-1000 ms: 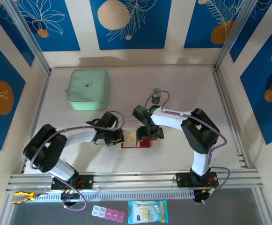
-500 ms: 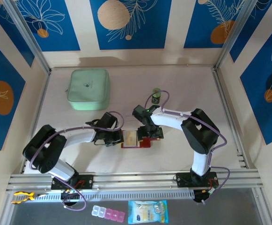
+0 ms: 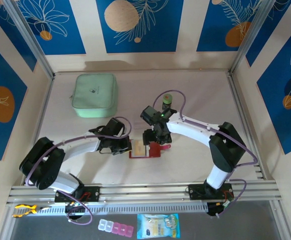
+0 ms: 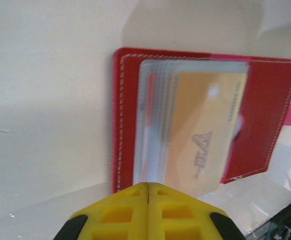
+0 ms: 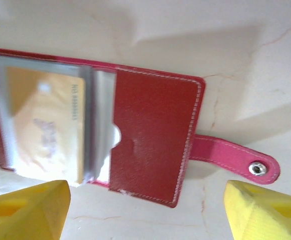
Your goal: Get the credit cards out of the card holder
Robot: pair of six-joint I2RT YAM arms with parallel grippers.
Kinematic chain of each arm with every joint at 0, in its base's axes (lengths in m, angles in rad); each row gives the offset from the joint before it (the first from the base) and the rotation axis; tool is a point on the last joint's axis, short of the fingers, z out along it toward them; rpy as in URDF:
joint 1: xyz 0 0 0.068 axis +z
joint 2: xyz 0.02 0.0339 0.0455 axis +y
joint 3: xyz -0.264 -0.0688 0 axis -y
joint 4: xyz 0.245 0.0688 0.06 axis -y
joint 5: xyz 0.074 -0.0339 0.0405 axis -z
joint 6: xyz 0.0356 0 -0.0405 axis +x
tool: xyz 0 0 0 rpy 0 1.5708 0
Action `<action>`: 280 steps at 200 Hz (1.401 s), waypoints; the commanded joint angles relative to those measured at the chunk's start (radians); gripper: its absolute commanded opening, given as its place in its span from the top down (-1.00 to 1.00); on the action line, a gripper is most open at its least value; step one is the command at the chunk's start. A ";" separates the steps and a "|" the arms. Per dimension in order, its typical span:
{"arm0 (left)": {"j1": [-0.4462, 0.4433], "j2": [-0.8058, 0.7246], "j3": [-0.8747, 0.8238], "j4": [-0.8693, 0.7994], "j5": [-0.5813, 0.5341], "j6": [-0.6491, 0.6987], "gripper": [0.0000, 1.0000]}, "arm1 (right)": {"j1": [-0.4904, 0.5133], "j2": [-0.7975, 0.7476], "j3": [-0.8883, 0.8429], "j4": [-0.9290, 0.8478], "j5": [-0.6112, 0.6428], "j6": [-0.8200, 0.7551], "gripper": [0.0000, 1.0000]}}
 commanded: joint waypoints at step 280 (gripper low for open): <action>-0.024 0.109 0.040 0.046 0.003 0.029 0.96 | -0.070 0.031 -0.263 0.511 -0.435 0.120 0.31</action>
